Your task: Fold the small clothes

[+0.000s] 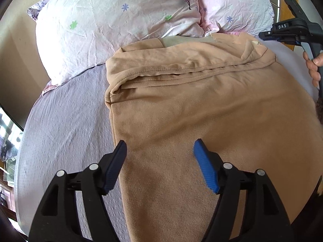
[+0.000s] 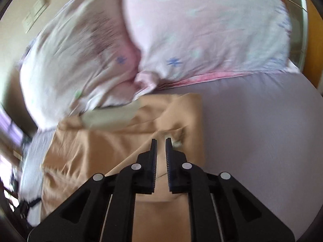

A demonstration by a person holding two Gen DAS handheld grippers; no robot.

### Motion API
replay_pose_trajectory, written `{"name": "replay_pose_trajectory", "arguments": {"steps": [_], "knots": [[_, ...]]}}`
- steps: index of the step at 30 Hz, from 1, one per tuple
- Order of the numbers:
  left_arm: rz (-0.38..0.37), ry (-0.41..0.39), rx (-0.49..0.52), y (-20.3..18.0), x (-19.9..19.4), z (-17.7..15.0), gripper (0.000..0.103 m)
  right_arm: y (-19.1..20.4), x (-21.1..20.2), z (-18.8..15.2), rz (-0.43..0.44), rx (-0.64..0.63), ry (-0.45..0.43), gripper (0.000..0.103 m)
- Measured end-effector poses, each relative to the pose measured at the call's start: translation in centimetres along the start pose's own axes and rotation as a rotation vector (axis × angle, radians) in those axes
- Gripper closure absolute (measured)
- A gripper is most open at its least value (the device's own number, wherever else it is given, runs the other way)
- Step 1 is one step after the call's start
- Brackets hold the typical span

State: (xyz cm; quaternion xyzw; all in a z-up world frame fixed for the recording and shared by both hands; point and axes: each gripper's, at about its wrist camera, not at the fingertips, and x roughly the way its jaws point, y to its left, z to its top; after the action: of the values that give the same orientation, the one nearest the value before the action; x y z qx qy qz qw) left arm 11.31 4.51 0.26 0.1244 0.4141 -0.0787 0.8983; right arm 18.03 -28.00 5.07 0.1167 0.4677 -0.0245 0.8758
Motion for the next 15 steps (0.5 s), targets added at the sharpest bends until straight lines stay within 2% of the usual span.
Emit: {"name": "replay_pose_trajectory", "arguments": {"steps": [2, 4, 6, 7, 8, 9, 11, 13, 15], "knots": [[-0.002, 0.002, -0.010, 0.1, 0.0, 0.0, 0.032, 1.6, 1.3, -0.1, 0.004, -0.007, 0.058, 0.084], [-0.002, 0.003, -0.016, 0.2, 0.0, 0.0, 0.031, 3.2, 2.4, -0.3, -0.030, -0.010, 0.084, 0.051], [-0.001, 0.002, -0.018, 0.2, 0.0, 0.0, 0.031, 4.4, 3.2, -0.5, -0.084, -0.045, 0.075, 0.046], [0.001, 0.002, -0.018, 0.1, 0.1, 0.0, 0.030, 5.1, 3.9, -0.8, -0.143, -0.083, 0.072, 0.050], [0.001, 0.003, -0.020, 0.2, 0.1, 0.0, 0.030, 5.3, 4.3, -1.1, -0.187, -0.106, 0.074, 0.061], [-0.001, 0.003, -0.024, 0.2, 0.1, 0.0, 0.029, 5.2, 4.9, -1.3, -0.216, -0.118, 0.083, 0.093], [-0.011, 0.005, -0.035, 0.4, 0.2, 0.0, 0.029, 3.9, 4.5, -1.3, -0.177, -0.078, 0.060, 0.099], [-0.023, 0.006, -0.050, 0.6, 0.2, 0.0, 0.028, 2.2, 1.9, -0.9, -0.101, 0.006, -0.022, 0.099], [-0.029, 0.008, -0.057, 0.7, 0.2, 0.0, 0.028, 0.9, -1.7, -1.0, -0.094, 0.037, -0.128, 0.100]]}}
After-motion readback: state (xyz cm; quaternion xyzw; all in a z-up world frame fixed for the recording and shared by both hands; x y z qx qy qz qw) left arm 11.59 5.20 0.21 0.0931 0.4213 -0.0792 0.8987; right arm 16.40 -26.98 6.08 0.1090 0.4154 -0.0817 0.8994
